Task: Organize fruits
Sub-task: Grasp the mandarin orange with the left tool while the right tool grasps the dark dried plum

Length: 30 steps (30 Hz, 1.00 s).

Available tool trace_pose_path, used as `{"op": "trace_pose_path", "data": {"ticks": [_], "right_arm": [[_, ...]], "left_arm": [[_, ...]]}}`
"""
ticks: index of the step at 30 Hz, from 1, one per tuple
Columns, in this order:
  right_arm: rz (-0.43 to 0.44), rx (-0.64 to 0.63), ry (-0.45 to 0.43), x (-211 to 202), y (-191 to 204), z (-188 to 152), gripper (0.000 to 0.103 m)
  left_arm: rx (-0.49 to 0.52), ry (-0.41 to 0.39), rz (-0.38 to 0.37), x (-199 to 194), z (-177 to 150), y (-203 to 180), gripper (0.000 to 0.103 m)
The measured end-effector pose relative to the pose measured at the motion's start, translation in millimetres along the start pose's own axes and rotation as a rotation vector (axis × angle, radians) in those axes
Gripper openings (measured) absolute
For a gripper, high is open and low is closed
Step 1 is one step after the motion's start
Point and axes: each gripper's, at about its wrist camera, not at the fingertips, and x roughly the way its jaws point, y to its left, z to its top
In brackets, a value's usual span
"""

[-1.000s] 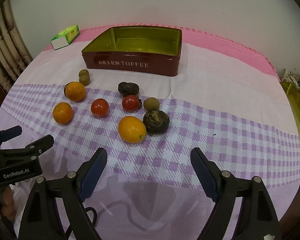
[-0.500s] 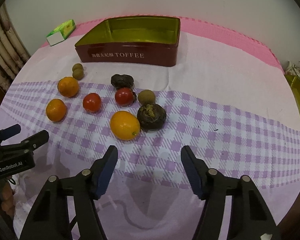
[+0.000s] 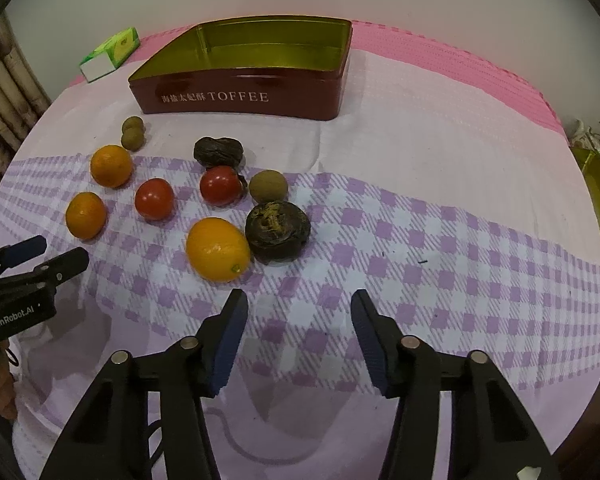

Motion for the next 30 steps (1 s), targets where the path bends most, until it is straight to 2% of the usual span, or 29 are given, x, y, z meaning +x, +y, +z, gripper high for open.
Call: {"op": "trace_pose_path", "data": {"ticks": [8,17,27,28,30], "right_arm": [[0.018,-0.014,0.012,16,-2,10,0.047],[0.017,-0.049,0.007,37,15,35,0.048],[0.02,-0.077,-0.014,55,30,60,0.049],[0.022,-0.077,-0.014,54,30,60,0.049],[0.02,-0.076,-0.013,56,32,65,0.047]], "left_arm": [[0.009,-0.001,-0.015,11,17,-7,0.077],[-0.001,-0.002,-0.039,24,30,-3,0.077],[0.033,0.0,-0.008,42,47,-16,0.077],[0.036,-0.002,-0.009,43,50,-17,0.077],[0.04,-0.012,-0.009,43,51,-19,0.068]]}}
